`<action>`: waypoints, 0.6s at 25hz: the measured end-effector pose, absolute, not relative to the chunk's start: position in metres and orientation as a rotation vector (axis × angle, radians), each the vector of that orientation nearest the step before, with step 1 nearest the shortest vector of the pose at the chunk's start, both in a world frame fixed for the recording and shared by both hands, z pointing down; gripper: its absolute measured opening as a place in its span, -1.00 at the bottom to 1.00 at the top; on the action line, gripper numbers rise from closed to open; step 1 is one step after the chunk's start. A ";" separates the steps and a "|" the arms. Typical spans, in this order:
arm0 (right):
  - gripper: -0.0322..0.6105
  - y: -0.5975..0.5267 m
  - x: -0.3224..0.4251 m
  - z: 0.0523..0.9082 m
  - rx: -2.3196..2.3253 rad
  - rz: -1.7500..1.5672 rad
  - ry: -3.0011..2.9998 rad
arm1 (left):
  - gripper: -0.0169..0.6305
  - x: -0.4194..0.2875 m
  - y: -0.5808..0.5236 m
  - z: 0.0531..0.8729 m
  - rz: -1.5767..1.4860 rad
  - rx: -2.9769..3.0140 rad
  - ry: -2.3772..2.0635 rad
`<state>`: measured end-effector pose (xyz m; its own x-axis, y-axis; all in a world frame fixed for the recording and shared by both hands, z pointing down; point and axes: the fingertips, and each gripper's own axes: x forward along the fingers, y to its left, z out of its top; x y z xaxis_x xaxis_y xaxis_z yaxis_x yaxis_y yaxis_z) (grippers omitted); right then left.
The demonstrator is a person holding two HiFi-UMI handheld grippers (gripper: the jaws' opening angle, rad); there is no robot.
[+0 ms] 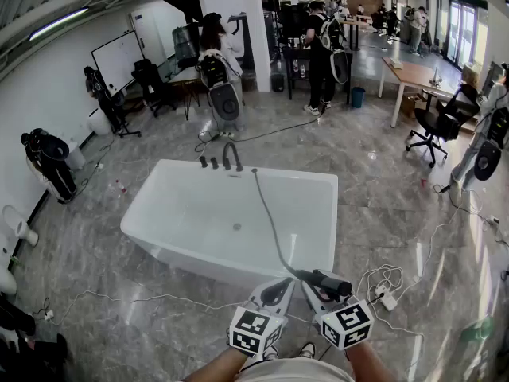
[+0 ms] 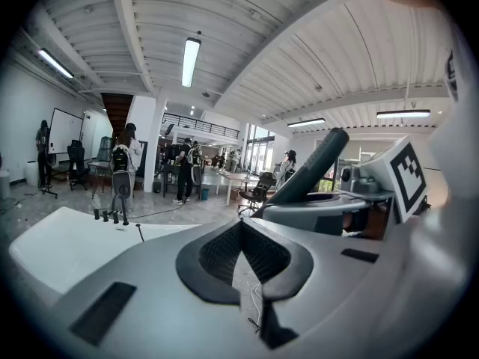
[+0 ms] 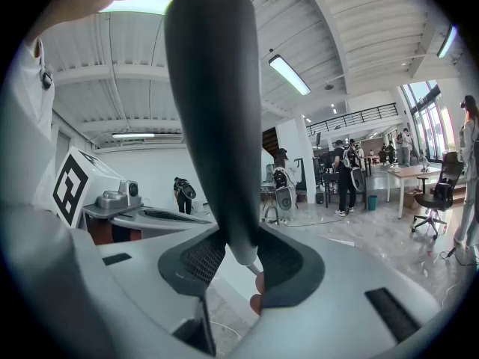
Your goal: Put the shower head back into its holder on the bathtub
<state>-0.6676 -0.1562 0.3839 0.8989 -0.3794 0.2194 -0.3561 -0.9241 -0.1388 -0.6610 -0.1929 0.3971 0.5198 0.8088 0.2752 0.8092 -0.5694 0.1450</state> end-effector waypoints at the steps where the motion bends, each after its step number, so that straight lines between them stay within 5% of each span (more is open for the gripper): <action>1: -0.46 -0.157 -0.667 0.384 -2.969 -0.375 0.576 | -0.93 -0.660 -0.194 0.397 -0.494 -2.738 -1.459; 15: -0.46 -0.156 -0.671 0.386 -2.956 -0.373 0.572 | -0.93 -0.666 -0.196 0.399 -0.496 -2.740 -1.461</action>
